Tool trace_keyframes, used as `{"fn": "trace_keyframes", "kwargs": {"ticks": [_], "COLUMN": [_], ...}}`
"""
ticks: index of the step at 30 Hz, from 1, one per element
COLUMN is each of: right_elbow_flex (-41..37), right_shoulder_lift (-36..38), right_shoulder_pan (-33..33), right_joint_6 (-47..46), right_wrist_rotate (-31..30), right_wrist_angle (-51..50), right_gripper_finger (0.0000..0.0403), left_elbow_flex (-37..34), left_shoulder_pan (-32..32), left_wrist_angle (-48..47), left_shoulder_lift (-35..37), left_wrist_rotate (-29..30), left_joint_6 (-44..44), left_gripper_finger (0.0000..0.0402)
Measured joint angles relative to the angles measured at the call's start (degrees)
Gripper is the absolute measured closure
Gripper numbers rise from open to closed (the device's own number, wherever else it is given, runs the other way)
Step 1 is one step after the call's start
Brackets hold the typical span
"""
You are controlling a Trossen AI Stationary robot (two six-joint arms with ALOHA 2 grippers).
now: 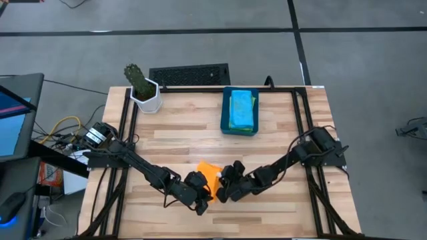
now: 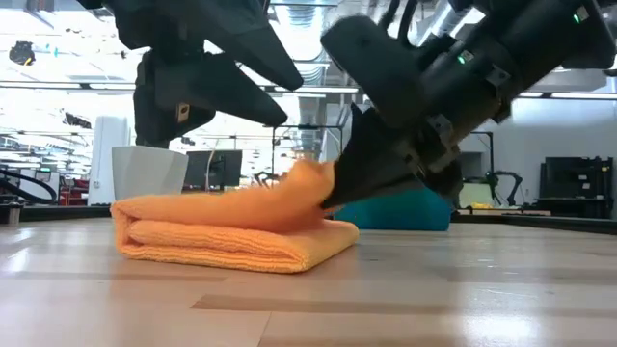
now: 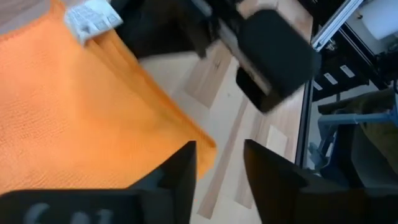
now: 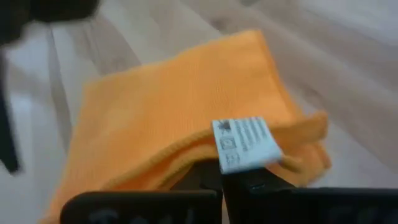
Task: Fold microfiber towels
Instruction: Fold the orange towel
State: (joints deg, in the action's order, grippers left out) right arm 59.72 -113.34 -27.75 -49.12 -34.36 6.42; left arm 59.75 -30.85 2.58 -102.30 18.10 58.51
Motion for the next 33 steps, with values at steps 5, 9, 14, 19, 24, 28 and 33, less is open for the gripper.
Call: {"fn": "trace_keyframes", "kwargs": {"ticks": [5, 9, 14, 19, 24, 28, 33], "right_elbow_flex": [-0.02, 0.00, 0.00, 0.00, 0.00, -0.02, 0.06], "right_shoulder_lift": [3.58, 5.89, 6.54, 5.81, 5.30, 5.30, 4.57], "right_shoulder_pan": [1.61, 2.74, 0.93, -2.87, -5.31, -7.67, -11.63], "right_joint_6": [3.11, 5.26, 2.43, -1.24, -3.66, -4.62, -0.92], "right_wrist_rotate": [-4.54, -3.17, -1.10, -0.17, -0.13, 0.49, 0.35], "right_wrist_angle": [-5.15, -5.93, -6.09, -6.05, -7.33, -7.78, -6.20], "right_gripper_finger": [0.0383, 0.0380, 0.0372, 0.0377, 0.0382, 0.0373, 0.0357], "left_elbow_flex": [0.00, 0.00, 0.00, 0.00, 0.00, 0.00, -0.03], "left_shoulder_pan": [0.39, 1.06, 1.23, -0.09, -0.73, -0.74, -1.52], "left_wrist_angle": [-0.56, -0.78, -5.62, -11.37, -16.12, -17.23, -21.76], "left_shoulder_lift": [0.00, 0.00, 0.00, 0.31, 0.31, 0.33, 0.79], "left_wrist_rotate": [0.14, -0.82, -3.36, -2.49, -0.06, -1.17, -1.67], "left_joint_6": [0.23, 0.24, 1.56, 2.54, 3.44, 2.17, -3.45], "left_gripper_finger": [0.0238, 0.0224, 0.0227, 0.0234, 0.0235, 0.0235, 0.0235]}}
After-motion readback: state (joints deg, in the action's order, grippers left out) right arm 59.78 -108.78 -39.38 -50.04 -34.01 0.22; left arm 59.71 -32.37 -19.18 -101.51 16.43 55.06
